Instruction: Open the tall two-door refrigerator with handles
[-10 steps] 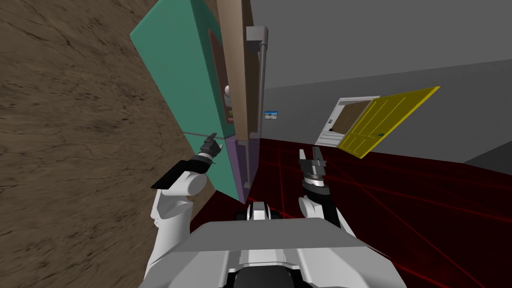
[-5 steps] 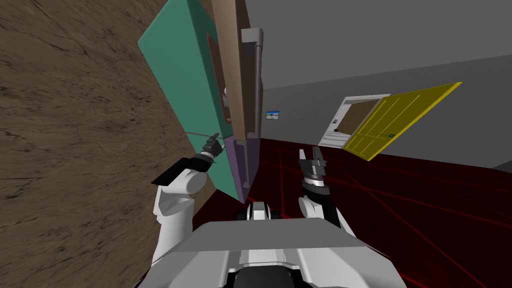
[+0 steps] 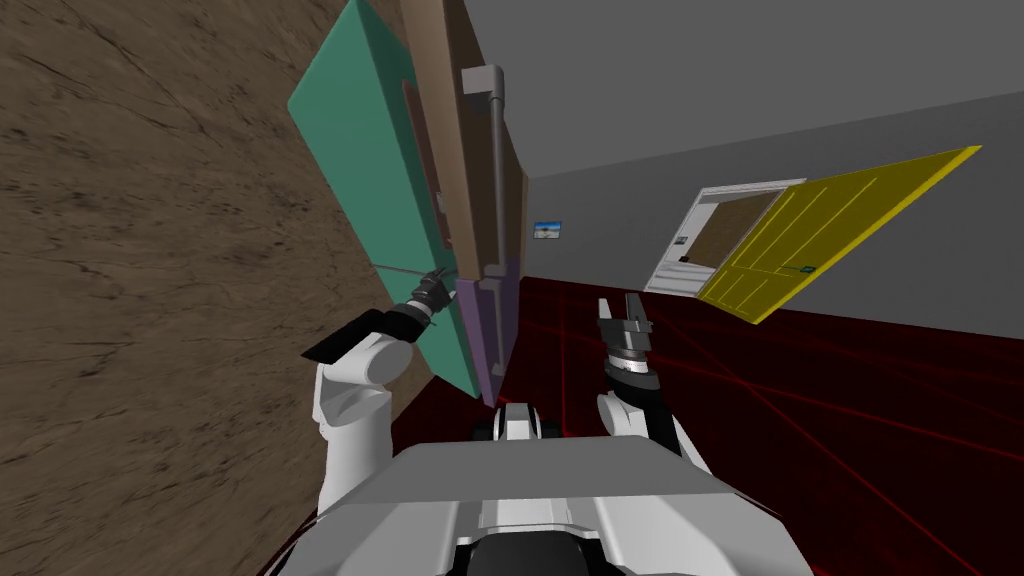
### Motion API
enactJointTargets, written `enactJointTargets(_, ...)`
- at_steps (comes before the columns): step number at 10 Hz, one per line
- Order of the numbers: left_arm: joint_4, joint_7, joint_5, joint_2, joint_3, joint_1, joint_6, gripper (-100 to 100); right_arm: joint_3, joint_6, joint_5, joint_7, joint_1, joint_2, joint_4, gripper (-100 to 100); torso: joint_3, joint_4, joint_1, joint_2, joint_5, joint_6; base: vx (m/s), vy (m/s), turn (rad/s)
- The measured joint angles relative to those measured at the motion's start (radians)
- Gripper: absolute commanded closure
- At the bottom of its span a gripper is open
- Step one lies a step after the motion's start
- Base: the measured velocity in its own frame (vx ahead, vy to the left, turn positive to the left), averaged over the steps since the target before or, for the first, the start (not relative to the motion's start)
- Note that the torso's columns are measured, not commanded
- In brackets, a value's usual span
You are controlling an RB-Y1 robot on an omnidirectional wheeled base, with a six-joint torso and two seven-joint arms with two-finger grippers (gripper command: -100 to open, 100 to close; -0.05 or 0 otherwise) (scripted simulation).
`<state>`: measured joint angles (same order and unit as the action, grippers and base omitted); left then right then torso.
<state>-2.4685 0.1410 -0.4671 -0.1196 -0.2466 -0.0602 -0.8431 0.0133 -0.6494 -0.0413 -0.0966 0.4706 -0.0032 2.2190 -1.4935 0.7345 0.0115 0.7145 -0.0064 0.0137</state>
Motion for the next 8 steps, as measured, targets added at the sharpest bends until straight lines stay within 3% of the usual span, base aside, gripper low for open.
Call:
enactJointTargets(4, -0.054, 0.001, -0.029, 0.033, -0.014, -0.048, -0.137, -100, 0.000, 0.000, 0.000, 0.000, 0.000, 0.000, 0.000, 0, 0.003, 0.005, 0.005, 0.006, -0.003, 0.000, 0.006, -0.071, 0.081)
enactJointTargets(8, -0.072, 0.002, -0.040, 0.045, -0.020, -0.059, -0.177, -100, 0.000, 0.000, 0.000, 0.000, 0.000, 0.000, 0.000, 0, 0.007, 0.005, 0.000, 0.011, -0.001, -0.004, -0.020, -0.008, 0.023)
